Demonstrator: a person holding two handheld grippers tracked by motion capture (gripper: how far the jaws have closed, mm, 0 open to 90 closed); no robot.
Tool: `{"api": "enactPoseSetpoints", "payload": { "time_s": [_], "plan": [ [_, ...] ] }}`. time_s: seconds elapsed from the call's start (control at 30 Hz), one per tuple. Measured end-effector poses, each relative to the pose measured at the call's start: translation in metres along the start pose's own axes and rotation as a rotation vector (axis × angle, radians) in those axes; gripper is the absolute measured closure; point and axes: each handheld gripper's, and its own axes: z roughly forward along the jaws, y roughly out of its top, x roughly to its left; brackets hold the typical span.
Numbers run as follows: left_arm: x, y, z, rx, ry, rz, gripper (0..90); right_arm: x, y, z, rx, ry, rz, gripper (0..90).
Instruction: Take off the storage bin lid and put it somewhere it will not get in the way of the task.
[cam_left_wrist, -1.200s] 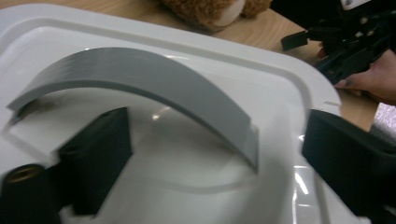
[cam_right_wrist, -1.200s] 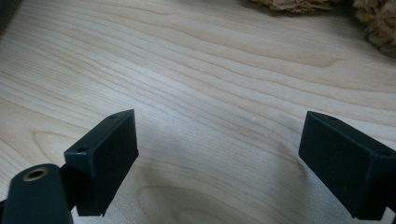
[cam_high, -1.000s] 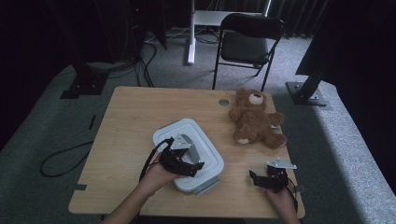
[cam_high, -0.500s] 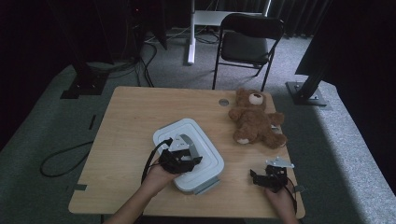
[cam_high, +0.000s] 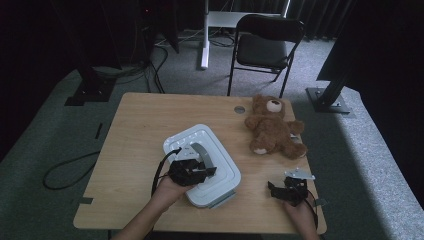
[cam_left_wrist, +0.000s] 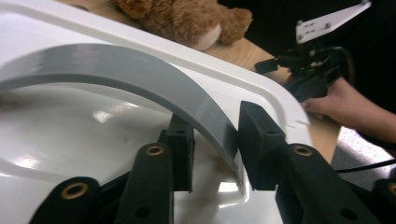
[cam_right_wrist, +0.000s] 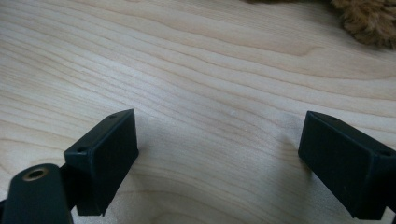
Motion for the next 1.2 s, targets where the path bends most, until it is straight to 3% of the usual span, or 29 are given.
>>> {"api": "enactPoseSetpoints", "payload": {
  "time_s": [0.1, 0.67, 1.2],
  "plan": [
    [-0.002, 0.004, -0.006, -0.01, 0.005, 0.026, 70.9, 0.0, 0.0, 0.0, 0.001, 0.001, 0.0, 11.0],
    [-0.006, 0.016, -0.047, -0.069, 0.011, 0.064, 74.4, 0.0, 0.0, 0.0, -0.001, 0.0, 0.0, 11.0],
    [0.009, 0.009, -0.086, -0.093, 0.051, 0.041, 74.4, 0.0, 0.0, 0.0, 0.0, 0.001, 0.0, 11.0]
  ]
}}
